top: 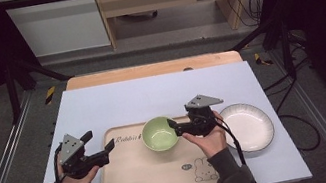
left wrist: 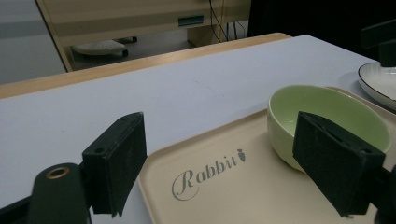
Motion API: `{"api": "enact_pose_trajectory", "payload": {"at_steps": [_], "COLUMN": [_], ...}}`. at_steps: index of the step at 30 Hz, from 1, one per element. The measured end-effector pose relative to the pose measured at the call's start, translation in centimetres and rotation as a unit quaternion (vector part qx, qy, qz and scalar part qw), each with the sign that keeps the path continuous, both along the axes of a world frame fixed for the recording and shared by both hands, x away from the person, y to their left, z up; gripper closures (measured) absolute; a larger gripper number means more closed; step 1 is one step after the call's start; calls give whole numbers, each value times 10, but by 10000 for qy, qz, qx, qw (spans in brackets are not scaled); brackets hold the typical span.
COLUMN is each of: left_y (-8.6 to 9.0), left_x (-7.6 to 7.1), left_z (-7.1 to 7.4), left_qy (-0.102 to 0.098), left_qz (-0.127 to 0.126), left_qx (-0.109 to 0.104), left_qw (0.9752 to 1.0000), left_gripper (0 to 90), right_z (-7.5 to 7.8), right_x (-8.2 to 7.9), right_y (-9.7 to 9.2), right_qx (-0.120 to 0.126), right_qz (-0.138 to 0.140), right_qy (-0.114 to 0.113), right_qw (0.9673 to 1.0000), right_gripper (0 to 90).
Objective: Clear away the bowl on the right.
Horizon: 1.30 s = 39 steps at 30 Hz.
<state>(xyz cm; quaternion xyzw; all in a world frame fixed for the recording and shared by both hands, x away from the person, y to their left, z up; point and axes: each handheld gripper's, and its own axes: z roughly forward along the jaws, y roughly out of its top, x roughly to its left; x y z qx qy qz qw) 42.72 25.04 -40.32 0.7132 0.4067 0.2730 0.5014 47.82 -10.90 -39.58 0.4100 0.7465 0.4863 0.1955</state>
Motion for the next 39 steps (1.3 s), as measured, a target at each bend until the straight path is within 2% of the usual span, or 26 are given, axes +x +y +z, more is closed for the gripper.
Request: {"api": "enact_pose_trajectory", "payload": {"at_steps": [3, 20, 31, 39], "left_y": [-1, -1, 0, 0], "left_x": [0, 0, 1, 3], "left_z": [0, -1, -3, -6], "left_qy": [8, 11, 37, 87], "left_qz": [-9, -28, 9, 27], "left_qx": [12, 34, 54, 88], "left_qw": [10000, 10000, 10000, 9999], "left_gripper": [172, 170, 168, 167], "right_z": [4, 9, 2, -1], "right_x": [-7, -28, -43, -46], "right_y": [-5, -37, -65, -72], "right_qx": [29, 177, 191, 143], "right_qz": [27, -101, -304, -300], "right_qy": [-140, -375, -526, -547], "right_qw": [9999, 9991, 9980, 9979], "right_gripper": [187, 177, 170, 170]}}
